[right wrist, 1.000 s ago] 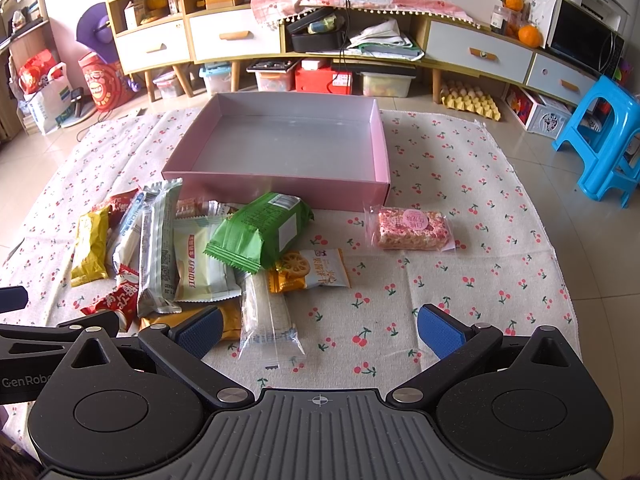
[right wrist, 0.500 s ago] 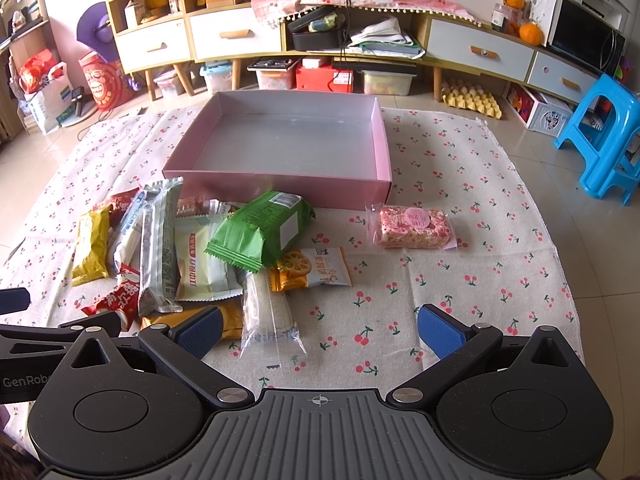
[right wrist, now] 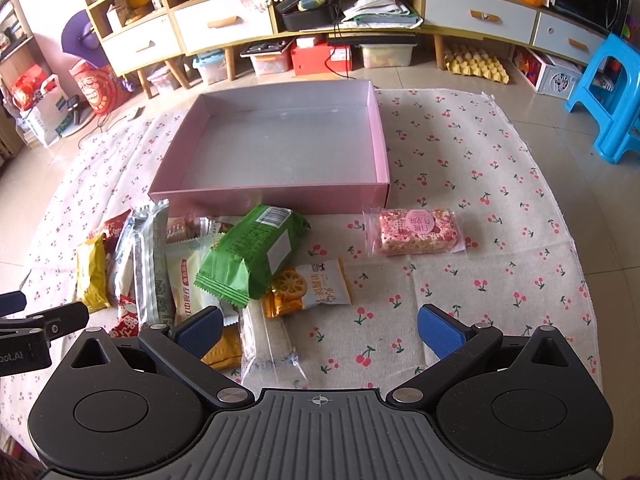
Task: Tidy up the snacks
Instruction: 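Grasp the silver snack bar with the left gripper while the right gripper grasps the green packet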
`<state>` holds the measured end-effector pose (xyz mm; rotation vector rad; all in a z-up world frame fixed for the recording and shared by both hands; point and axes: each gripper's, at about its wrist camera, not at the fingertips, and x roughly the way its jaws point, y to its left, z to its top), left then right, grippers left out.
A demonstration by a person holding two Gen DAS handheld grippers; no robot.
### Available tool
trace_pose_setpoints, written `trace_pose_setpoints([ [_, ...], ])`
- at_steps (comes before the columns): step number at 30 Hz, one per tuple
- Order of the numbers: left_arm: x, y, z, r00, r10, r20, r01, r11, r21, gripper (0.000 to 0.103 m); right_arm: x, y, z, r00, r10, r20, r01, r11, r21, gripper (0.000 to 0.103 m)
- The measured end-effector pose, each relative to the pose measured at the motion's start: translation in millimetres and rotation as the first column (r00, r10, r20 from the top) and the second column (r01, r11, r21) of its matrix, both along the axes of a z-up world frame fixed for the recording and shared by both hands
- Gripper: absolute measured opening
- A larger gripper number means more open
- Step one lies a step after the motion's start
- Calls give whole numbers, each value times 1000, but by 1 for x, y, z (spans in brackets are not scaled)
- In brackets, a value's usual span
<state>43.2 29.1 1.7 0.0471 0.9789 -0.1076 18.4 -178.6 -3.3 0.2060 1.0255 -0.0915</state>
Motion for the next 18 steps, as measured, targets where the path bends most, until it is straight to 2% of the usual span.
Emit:
trace_pose_setpoints([
  [6,21,5,-11,998,-5,-61,-3,991,-132,91,30,-5,-12,999,-8,-33,13,987,158,103],
  [12,34,3,-37,989,-4,-148,-34,967,-253,79,55,-19,-37,995,-64,-73,85,943,322,100],
  [18,43,-4,-46,988,31,-152,-69,965,-255,75,76,-14,-46,991,-96,-89,122,925,360,96],
])
